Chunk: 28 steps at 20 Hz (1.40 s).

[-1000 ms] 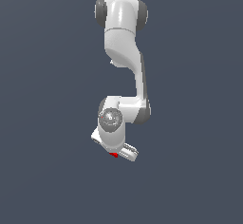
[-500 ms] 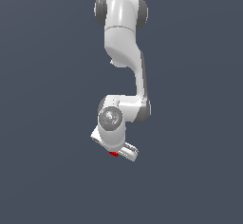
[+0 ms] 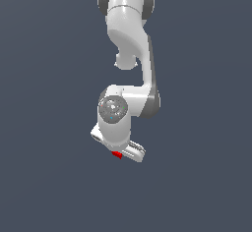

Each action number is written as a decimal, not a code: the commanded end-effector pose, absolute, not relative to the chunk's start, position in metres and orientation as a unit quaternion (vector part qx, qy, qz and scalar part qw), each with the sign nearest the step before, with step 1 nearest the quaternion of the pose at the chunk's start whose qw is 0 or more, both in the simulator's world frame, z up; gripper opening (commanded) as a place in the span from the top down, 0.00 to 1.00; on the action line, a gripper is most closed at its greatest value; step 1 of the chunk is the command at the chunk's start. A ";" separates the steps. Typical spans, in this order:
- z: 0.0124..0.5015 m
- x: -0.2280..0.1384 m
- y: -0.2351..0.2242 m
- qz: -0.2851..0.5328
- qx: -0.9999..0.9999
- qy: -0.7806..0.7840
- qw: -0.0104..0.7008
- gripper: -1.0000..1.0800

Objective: Stack the red cube on top of the green cube.

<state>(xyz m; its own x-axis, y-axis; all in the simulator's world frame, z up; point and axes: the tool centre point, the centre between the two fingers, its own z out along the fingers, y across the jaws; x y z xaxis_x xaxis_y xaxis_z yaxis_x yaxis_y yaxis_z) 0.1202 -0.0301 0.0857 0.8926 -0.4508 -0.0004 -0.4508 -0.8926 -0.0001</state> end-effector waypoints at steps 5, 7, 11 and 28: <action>0.116 0.120 -0.030 0.000 -0.973 0.232 0.000 1.00; 0.120 0.121 -0.030 0.000 -0.973 0.232 0.000 1.00; 0.120 0.121 -0.030 0.000 -0.973 0.232 0.000 1.00; 0.103 0.088 -0.043 0.000 -0.973 0.232 0.000 1.00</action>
